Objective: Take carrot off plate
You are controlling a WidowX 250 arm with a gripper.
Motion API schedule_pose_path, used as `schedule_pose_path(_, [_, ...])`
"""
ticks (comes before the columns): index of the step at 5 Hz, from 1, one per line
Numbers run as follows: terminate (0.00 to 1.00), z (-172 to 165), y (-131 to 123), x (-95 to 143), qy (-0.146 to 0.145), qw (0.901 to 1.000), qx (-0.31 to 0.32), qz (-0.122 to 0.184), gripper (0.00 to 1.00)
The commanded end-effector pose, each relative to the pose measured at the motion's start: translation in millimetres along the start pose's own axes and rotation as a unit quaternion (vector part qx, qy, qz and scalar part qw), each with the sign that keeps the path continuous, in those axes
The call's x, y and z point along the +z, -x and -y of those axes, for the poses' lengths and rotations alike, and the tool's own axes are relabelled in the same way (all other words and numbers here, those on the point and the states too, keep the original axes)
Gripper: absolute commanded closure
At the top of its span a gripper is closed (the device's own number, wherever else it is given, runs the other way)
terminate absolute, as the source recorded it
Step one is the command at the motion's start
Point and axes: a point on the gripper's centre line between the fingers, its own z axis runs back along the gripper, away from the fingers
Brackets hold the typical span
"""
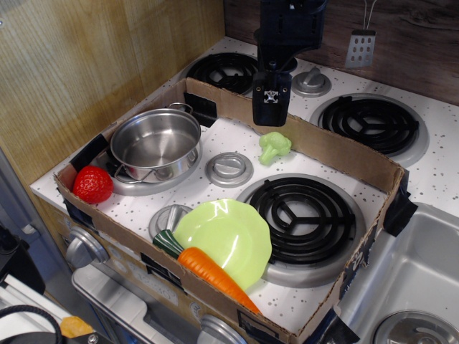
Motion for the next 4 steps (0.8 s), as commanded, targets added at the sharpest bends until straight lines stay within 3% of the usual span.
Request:
schedule_pose_path(1, [0.0,0,0,0,0.0,1.0,0.0,0.0,0.0])
schedule_pose_path(2, [0.0,0,7,2,-0.017,0.9994,-0.029,-0.003,0.0])
schedule_pose_path(3, [0.0,11,16,3,-0.066,0.9938,-0.086,-0.022,0.0])
schedule_pose_path(4, [0.0,26,29,1,-0.097,0.9848,-0.141,-0.031,0.0])
